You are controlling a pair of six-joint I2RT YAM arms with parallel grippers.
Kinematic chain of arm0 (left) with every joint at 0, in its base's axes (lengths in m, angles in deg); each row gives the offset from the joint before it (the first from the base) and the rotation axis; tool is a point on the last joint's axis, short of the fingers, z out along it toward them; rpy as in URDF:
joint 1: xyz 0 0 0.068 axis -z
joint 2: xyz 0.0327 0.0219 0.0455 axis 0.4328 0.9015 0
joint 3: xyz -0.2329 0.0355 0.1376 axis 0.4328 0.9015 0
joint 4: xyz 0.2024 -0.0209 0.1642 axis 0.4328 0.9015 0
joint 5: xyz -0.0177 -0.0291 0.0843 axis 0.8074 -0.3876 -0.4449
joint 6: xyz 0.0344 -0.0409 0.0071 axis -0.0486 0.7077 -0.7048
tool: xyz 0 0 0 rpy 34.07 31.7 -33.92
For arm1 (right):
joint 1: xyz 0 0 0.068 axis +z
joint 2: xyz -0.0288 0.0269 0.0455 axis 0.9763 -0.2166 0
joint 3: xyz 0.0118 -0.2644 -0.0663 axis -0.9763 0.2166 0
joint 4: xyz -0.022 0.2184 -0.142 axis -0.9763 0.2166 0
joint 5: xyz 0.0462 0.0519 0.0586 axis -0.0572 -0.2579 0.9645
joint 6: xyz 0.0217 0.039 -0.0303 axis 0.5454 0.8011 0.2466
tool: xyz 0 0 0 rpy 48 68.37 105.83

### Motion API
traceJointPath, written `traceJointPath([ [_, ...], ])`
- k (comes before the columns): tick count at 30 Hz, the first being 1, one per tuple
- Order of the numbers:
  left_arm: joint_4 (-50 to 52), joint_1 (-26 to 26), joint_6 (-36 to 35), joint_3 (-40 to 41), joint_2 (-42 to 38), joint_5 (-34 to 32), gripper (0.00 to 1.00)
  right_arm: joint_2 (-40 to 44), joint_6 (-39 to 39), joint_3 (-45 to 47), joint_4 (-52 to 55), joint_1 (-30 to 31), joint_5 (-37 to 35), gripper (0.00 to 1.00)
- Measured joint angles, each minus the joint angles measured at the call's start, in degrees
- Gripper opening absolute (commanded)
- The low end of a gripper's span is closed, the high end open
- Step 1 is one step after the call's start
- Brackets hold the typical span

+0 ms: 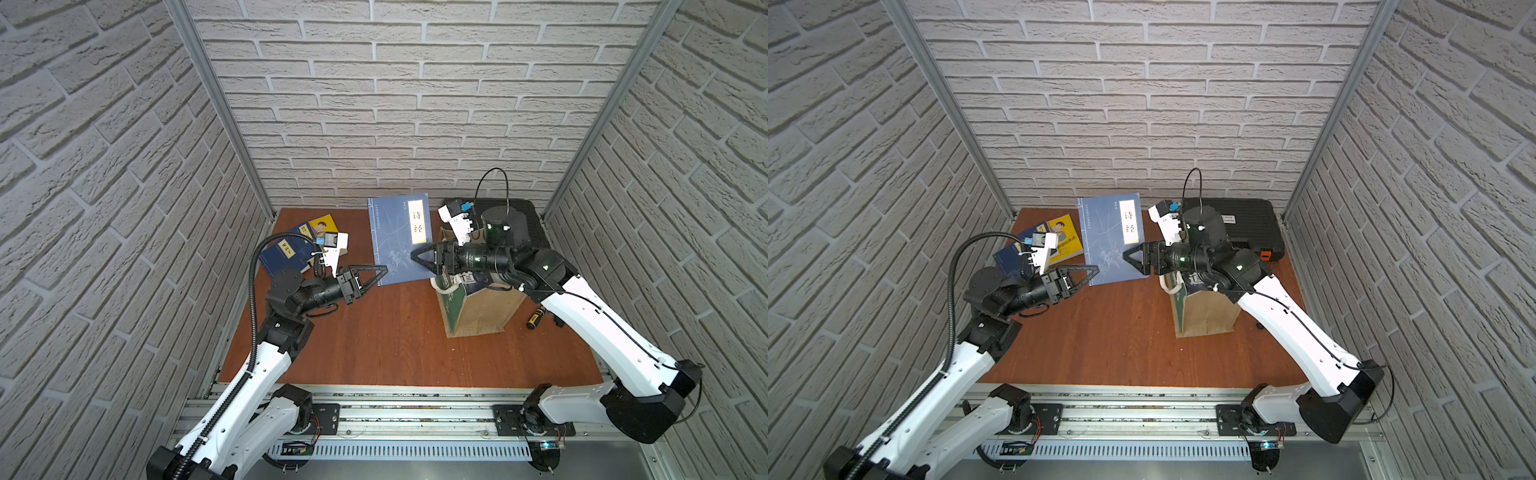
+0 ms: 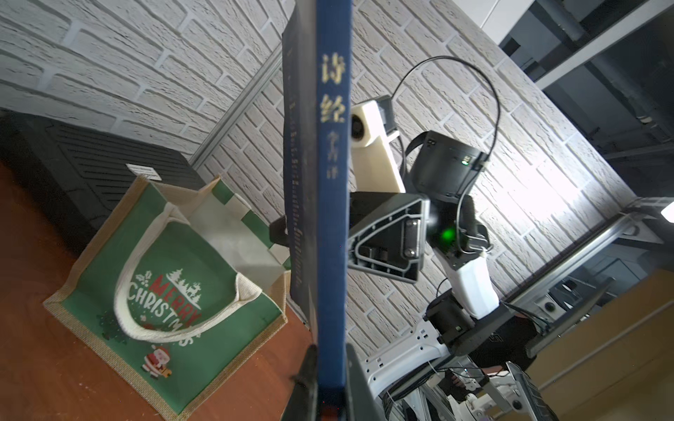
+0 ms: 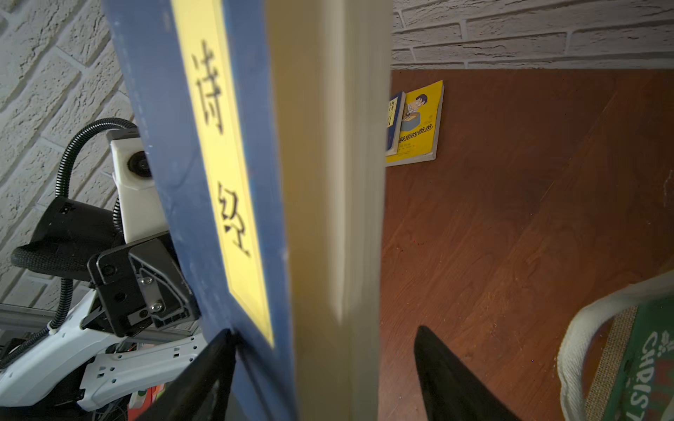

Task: Put the books into the canvas bag
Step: Pick up the book from the center of the board.

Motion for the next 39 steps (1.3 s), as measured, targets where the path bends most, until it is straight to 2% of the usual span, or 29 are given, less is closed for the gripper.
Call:
traceJointPath([
  [2, -1.01, 0.07, 0.68, -0.13, 0.09, 0.5, 0.0, 0.04, 1.16, 0.68, -1.36, -0.98, 2.01, 0.76],
  [7, -1.9, 0.2, 1.49, -0.68, 0.5, 0.92, 0.0, 0.04, 4.74, 2.89, -5.14, -2.21, 8.46, 0.64],
  [10, -2.05, 0.22, 1.55, -0.68, 0.79, 0.96, 0.0, 0.04, 7.19, 4.2, -8.5, -2.32, 12.55, 0.53],
  [16, -1.16, 0.17, 1.29, -0.68, 1.05, 0.44, 0.0, 0.17, 10.16, 4.87, -11.89, -2.97, 17.84, 0.07],
  [21, 1.01, 0.22, 0.13, -0.72, 1.68, -0.59, 0.0, 1.57, 10.6, 5.05, -11.02, -3.41, 17.57, 0.06],
  [22, 1.44, 0.35, -0.09, -0.83, 1.84, -0.83, 0.03, 1.97, 10.19, 5.03, -10.05, -3.39, 17.03, 0.06],
  [24, 2.75, 1.18, -1.07, -1.27, 2.25, -1.16, 0.21, 2.78, 8.96, 4.92, -7.52, -3.45, 15.56, 0.06],
  [26, 6.14, 2.12, -3.08, -2.51, 2.89, -2.14, 0.44, 3.58, 6.97, 4.04, -3.48, -3.76, 13.25, 0.06],
  [28, 10.29, 3.23, -5.84, -4.61, 3.78, -4.07, 0.58, 4.66, 4.94, 2.73, 1.27, -4.76, 9.97, 0.06],
  [30, 14.67, 5.01, -8.79, -7.34, 5.03, -6.54, 0.61, 5.92, 3.06, 1.16, 5.92, -6.12, 6.03, 0.06],
  [34, 22.21, 9.86, -14.03, -13.09, 9.33, -12.57, 0.62, 9.01, -1.64, -2.95, 14.88, -8.15, -4.55, 0.06],
  [39, 29.59, 15.98, -18.56, -20.57, 19.06, -21.46, 0.67, 11.17, -7.87, -8.85, 24.0, -8.96, -19.3, 0.06],
])
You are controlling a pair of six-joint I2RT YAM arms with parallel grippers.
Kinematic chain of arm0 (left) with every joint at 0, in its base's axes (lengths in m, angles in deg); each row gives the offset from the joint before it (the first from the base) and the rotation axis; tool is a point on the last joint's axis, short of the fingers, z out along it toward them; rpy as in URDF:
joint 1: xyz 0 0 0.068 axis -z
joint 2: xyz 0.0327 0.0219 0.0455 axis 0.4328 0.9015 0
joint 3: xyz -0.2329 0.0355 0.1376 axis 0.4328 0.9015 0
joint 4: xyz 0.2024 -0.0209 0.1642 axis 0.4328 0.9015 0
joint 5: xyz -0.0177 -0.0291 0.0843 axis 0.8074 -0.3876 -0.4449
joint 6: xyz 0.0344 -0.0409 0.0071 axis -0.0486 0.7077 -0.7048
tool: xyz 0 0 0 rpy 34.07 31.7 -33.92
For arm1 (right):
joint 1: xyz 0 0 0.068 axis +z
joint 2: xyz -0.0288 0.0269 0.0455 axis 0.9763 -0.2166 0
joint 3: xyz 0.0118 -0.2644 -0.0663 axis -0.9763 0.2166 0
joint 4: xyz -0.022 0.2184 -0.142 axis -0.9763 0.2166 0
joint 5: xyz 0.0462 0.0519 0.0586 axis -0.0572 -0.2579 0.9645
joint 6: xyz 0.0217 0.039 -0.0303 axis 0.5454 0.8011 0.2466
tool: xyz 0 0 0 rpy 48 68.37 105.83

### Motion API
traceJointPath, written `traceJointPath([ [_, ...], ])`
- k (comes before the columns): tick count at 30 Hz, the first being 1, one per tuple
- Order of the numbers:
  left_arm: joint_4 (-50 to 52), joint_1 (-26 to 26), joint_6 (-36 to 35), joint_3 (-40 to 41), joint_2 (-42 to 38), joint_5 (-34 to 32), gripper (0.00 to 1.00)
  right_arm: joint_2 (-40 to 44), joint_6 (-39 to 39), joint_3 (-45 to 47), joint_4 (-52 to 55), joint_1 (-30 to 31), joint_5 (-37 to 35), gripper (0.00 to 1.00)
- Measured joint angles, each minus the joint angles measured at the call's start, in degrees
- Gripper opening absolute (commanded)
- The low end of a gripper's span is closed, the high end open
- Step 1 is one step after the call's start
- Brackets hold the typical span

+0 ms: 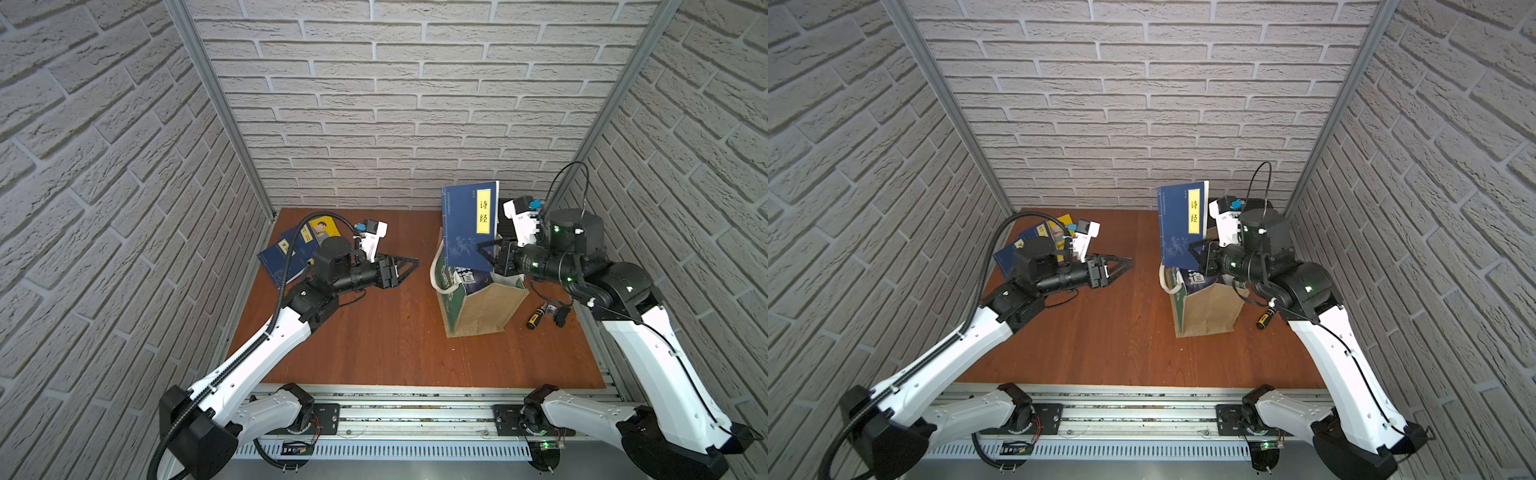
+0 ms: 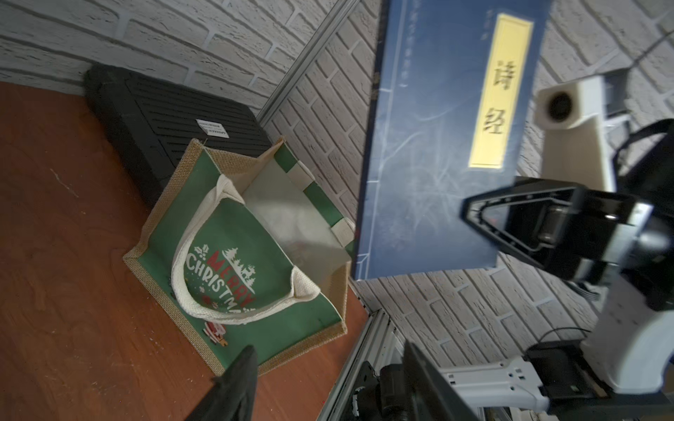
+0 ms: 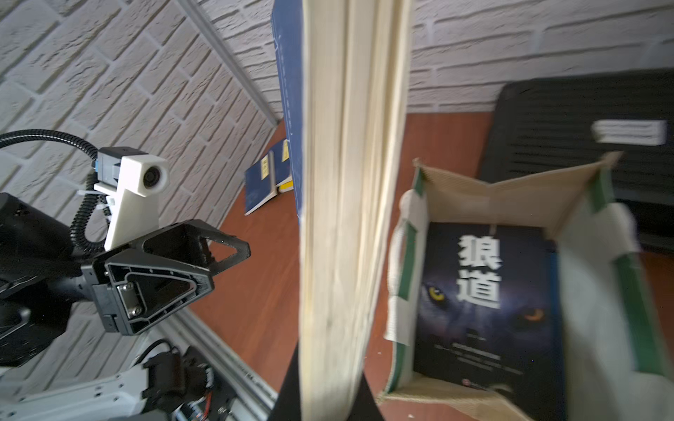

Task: Put the books into the canvas bag
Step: Pick up the book from the center of the board, then place the book in the canvas bag, then move the canvas bag to the center of the board.

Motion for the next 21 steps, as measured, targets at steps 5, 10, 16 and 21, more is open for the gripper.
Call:
traceJointPath([
  [5, 6.99, 4.28, -2.16, -9.55, 10.99, -7.32, 0.68, -1.05, -4.7, -1.84, 7.06, -0.9, -11.56, 0.06],
  [10, 9.84, 5.73, -2.38, -17.4, 19.93, -10.38, 0.7, -3.63, -7.43, 0.55, 10.4, -2.62, -16.2, 0.05],
  [16, 12.9, 6.95, -3.28, -25.73, 29.7, -11.65, 0.77, -7.54, -8.87, 4.7, 11.5, -4.81, -13.94, 0.05],
  [21, 15.3, 7.32, -3.37, -29.33, 35.6, -11.87, 0.62, -9.35, -9.66, 5.84, 12.31, -5.42, -9.86, 0.06],
])
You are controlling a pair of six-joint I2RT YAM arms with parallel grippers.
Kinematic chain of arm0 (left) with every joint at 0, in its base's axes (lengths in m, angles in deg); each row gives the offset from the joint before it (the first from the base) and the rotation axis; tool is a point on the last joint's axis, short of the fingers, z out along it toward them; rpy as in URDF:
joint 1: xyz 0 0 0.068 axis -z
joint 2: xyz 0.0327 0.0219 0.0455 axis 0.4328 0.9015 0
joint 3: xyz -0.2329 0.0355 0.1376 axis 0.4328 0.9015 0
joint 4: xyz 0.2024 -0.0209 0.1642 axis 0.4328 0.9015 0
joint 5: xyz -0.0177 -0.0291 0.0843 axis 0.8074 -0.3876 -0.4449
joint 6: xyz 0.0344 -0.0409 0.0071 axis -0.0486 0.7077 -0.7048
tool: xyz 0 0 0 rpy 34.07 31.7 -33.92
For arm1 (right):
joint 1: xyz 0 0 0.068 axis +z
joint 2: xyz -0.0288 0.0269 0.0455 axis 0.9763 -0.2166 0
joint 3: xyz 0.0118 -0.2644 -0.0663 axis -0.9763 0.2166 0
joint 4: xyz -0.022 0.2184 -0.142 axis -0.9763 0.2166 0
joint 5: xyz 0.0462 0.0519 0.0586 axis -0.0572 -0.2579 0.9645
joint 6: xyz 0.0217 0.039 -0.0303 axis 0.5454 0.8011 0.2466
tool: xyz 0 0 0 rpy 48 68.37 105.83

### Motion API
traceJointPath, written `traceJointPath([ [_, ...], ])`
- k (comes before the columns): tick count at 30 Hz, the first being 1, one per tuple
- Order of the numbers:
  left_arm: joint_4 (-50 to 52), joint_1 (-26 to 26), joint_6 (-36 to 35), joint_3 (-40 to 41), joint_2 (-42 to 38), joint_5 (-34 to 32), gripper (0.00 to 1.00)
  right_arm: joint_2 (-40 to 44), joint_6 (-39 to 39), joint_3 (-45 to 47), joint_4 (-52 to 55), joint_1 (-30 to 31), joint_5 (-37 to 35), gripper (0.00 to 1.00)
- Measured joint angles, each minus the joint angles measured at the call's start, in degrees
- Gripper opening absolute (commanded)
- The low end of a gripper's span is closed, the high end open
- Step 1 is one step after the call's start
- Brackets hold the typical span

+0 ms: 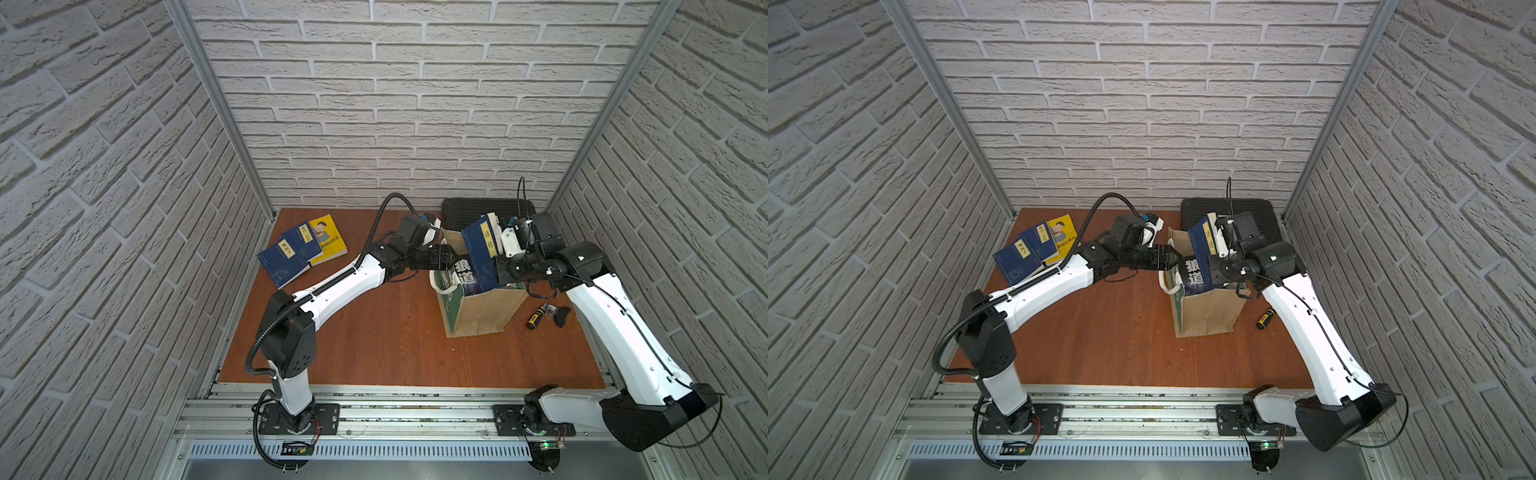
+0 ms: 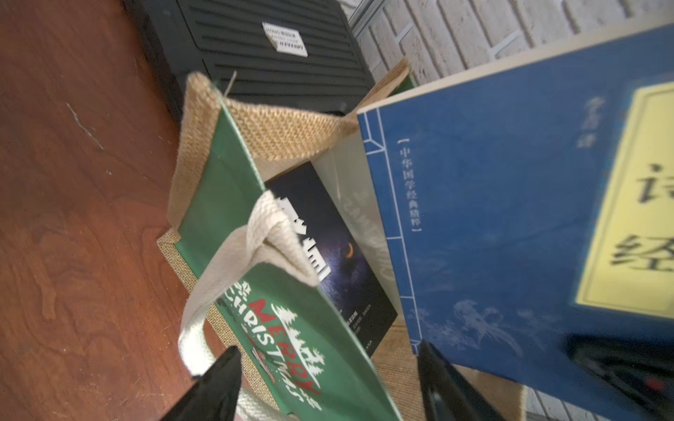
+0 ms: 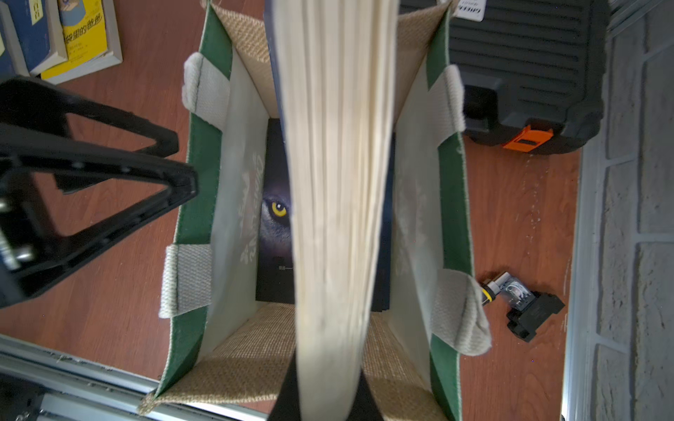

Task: Put the books into the canvas bag
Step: Move the canvas bag to the center of the board.

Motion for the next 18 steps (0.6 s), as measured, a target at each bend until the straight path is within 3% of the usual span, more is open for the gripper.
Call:
traceJointPath([
  [4, 3.3, -0.35, 0.31, -3.06, 3.5, 0.0, 0.24, -1.6, -0.09, 0.0, 1.31, -0.11, 3.63, 0.06],
  [8, 4.09, -1.51, 0.96, -3.32, 4.09, 1.62, 0.0, -4.26, 0.24, 0.2, 1.38, -0.24, 8.0, 0.06],
  [18, 4.81, -8.09, 1.57, 6.05, -2.86, 3.78, 0.0, -13.77, 4.57, 2.23, -4.83, -0.46, 21.38, 0.05],
])
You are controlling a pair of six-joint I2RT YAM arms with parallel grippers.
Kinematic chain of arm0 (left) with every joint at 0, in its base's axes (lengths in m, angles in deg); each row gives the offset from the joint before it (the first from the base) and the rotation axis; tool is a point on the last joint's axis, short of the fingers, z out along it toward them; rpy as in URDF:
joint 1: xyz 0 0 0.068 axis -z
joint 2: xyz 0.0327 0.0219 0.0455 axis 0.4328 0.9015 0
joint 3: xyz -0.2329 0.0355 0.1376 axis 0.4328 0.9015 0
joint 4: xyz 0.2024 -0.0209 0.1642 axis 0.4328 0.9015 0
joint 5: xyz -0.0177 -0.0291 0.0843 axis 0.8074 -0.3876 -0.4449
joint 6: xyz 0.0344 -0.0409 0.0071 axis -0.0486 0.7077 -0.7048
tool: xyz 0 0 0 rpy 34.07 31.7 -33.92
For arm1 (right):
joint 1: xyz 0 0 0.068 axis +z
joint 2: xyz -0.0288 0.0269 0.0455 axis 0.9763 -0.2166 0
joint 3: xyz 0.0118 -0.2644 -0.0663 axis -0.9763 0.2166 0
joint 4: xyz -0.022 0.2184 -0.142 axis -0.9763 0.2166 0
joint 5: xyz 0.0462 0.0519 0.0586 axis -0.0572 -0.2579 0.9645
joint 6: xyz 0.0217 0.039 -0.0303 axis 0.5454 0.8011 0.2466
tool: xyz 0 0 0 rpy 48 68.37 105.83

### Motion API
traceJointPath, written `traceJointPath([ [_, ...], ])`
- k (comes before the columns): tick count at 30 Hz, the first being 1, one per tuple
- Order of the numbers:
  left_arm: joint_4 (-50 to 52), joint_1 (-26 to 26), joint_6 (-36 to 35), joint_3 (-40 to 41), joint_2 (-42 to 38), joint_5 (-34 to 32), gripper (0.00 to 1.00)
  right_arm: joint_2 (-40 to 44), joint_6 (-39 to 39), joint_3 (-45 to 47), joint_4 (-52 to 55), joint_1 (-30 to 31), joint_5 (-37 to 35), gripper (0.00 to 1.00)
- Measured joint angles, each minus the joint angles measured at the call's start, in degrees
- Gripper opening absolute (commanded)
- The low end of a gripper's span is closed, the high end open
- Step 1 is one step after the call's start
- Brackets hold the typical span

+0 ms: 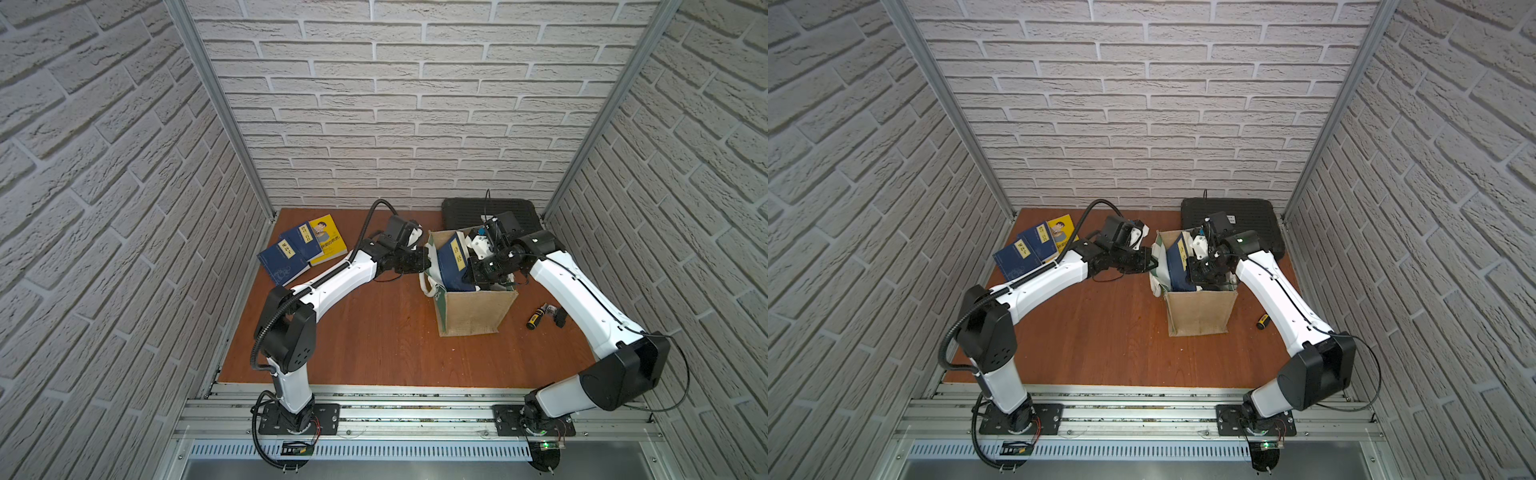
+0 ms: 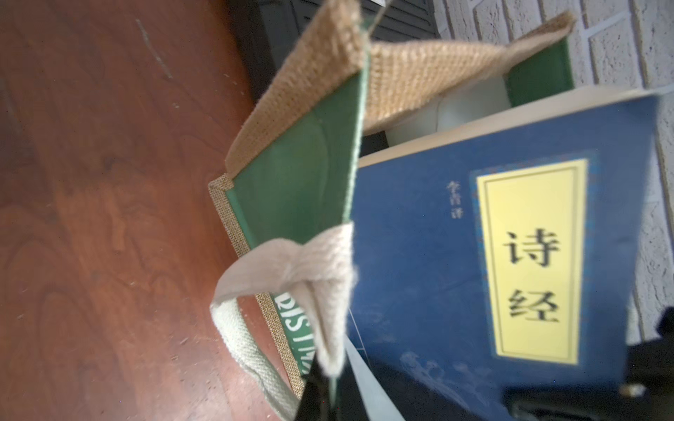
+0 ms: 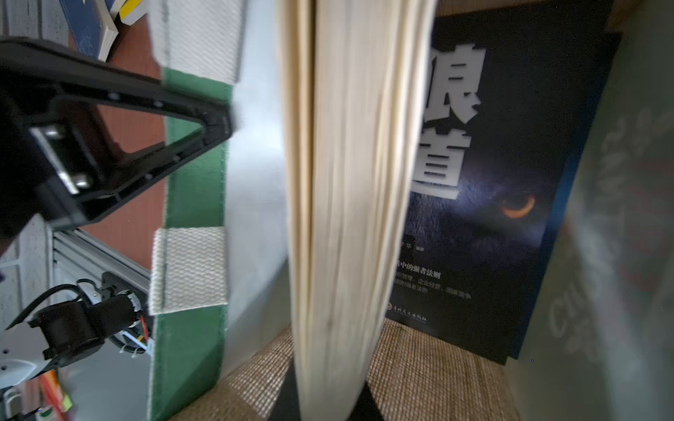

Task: Put the books into the canvas bag
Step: Move the canvas bag to the center of the board.

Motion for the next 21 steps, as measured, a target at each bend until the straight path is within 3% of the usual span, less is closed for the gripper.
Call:
traceJointPath([
  [10, 3.78, -10.03, -1.6, 6.78, -11.3, -1.14, 0.0, -12.33, 3.8, -10.64, -5.51, 5.14, 4.81, 0.06],
  [21, 2.51, -11.98, -3.76, 7.82, -11.45, 0.37, 0.0, -19.67, 5.55, -15.23, -7.8, 6.12, 7.8, 0.06],
])
